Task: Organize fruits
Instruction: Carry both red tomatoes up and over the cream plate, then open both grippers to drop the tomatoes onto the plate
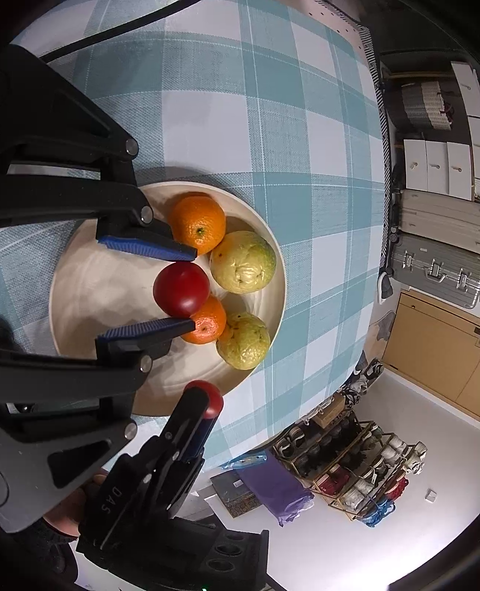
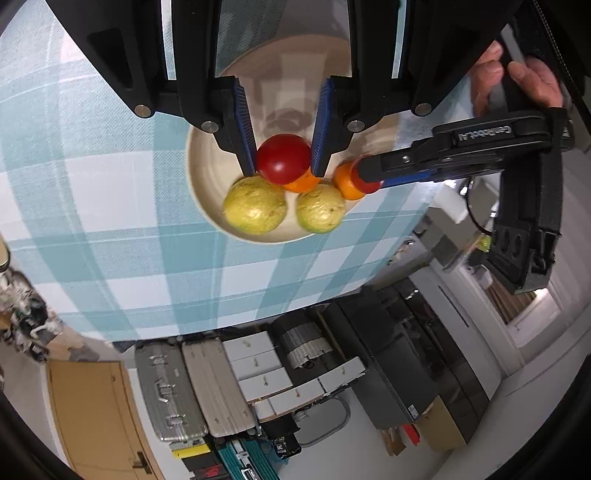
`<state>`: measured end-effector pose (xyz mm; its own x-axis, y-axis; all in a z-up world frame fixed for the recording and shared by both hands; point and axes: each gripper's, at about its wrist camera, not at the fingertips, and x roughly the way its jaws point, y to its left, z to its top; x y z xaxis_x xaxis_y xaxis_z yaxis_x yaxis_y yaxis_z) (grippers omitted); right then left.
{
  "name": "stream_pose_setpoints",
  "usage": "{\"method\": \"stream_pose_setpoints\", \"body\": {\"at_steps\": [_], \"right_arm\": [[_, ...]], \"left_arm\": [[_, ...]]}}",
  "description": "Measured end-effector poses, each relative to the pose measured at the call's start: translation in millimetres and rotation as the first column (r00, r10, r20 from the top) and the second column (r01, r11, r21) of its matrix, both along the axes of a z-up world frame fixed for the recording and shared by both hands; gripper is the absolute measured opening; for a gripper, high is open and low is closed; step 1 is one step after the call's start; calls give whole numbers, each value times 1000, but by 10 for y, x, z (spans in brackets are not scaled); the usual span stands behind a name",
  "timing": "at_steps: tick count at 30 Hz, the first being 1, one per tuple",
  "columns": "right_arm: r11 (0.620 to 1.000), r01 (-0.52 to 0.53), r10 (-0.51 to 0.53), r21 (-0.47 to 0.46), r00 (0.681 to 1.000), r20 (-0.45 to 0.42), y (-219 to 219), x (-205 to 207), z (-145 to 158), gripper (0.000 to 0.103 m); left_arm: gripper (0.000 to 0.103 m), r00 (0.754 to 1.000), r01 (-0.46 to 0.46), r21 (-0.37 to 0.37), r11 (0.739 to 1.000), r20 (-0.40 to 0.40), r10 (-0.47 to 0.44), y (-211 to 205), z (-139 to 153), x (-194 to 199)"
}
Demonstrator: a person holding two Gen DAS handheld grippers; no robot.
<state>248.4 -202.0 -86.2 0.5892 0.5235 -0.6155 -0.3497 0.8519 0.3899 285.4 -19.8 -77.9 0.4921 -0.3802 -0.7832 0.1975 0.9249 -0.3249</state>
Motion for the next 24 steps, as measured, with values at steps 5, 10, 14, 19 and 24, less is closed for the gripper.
{"method": "stream_pose_setpoints", "body": {"at_steps": [5, 10, 14, 19, 24], "right_arm": [[1000, 2, -2, -2, 1000, -22, 2, 86, -72, 31], [1000, 8, -8, 1, 999, -31, -2, 125, -115, 31], [1000, 3, -3, 0, 999, -32, 14, 152, -135, 31], [1000, 5, -6, -8, 999, -43, 50, 186, -170, 31], [1000, -1, 0, -6, 999, -48, 85, 190, -164, 31]], "left_arm": [[28, 1000, 3, 4, 1000, -2, -3, -26, -9, 14], [28, 1000, 9, 7, 1000, -9, -9, -57, -39, 36], [28, 1000, 13, 8, 1000, -13, -13, -67, -65, 61], [28, 1000, 11, 4, 1000, -13, -11, -54, -69, 78], [28, 1000, 9, 0, 1000, -2, -9, -55, -58, 108]]}}
